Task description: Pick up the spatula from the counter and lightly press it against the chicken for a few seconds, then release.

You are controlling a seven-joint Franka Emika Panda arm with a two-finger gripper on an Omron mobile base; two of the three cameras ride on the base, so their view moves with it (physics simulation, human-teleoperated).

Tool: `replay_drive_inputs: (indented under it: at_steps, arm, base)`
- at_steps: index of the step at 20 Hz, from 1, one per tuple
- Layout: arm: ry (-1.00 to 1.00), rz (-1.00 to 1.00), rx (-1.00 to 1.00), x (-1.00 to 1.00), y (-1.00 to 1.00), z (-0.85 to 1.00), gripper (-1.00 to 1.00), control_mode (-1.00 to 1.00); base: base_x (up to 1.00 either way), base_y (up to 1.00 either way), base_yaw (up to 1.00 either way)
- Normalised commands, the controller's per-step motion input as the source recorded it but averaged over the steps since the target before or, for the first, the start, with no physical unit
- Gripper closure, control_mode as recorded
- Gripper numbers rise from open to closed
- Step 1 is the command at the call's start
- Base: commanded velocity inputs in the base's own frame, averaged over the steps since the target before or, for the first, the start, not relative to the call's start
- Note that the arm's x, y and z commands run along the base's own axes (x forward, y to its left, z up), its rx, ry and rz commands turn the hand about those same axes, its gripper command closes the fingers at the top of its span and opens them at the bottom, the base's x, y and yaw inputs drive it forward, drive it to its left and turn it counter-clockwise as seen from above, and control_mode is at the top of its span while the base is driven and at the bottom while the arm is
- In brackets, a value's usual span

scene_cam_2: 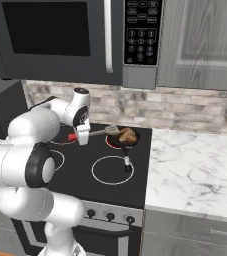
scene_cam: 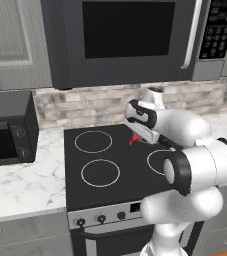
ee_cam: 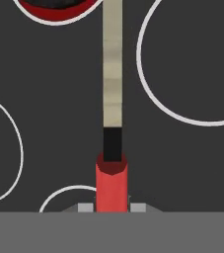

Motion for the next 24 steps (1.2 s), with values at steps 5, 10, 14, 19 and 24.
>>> replay_drive_inputs:
  at_steps: [5, 10, 14, 19, 24]
  arm:
    - [0.01, -0.03, 0.04, 0.29, -0.05, -0.02, 1.0, -1.0]
    - [0.03, -0.03, 0.04, 0.32, -0.04, -0.11, 1.0, -1.0]
    - [0.03, -0.03, 0.04, 0.32, -0.08, -0.14, 1.0, -1.0]
    - [0.01, -0.02, 0.03, 0.29, -0.07, -0.1, 1.0, -1.0]
    - [0.0, -0.02, 0.02, 0.24, -0.04, -0.19, 1.0, -1.0]
  base:
    - [0.0, 0.0, 0.0]
    - [0.0, 0.0, 0.0]
    - [0.0, 0.0, 0.0]
    - [0.0, 0.0, 0.0]
    - [0.0, 0.0, 0.0]
